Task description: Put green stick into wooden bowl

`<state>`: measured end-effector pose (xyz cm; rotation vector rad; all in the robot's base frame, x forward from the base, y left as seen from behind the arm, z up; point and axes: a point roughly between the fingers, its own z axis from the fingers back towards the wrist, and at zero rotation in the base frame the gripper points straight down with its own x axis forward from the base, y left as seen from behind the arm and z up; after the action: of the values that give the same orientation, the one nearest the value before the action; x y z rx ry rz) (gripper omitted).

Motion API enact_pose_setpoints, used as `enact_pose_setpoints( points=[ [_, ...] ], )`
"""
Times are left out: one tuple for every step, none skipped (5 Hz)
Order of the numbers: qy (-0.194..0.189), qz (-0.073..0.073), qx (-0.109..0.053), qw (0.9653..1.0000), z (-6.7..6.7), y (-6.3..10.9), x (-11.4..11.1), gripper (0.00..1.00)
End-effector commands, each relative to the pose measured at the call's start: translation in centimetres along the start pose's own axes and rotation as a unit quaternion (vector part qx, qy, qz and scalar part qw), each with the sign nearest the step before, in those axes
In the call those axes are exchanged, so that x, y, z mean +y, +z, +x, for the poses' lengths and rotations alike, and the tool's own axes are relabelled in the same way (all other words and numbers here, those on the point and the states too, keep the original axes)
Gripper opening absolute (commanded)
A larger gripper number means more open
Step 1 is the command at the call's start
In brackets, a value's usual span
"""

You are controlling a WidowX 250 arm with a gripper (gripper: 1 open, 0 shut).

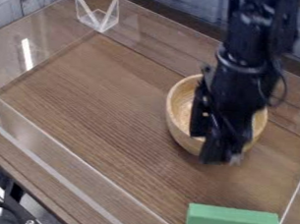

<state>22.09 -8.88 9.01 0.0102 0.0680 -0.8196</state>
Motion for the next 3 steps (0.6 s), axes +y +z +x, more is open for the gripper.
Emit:
enact_pose_setpoints(
  points=[
    [-0.084,0.033,-0.034,0.9953,-0.2,0.4,-1.7,1.00],
    [-0.117,0.052,-0.055,0.9902,-0.4,-0.5,-3.6,1.00],
    [-0.118,0.063,-0.074,0.9882,-0.6,-1.4,-4.5,1.00]
  ],
)
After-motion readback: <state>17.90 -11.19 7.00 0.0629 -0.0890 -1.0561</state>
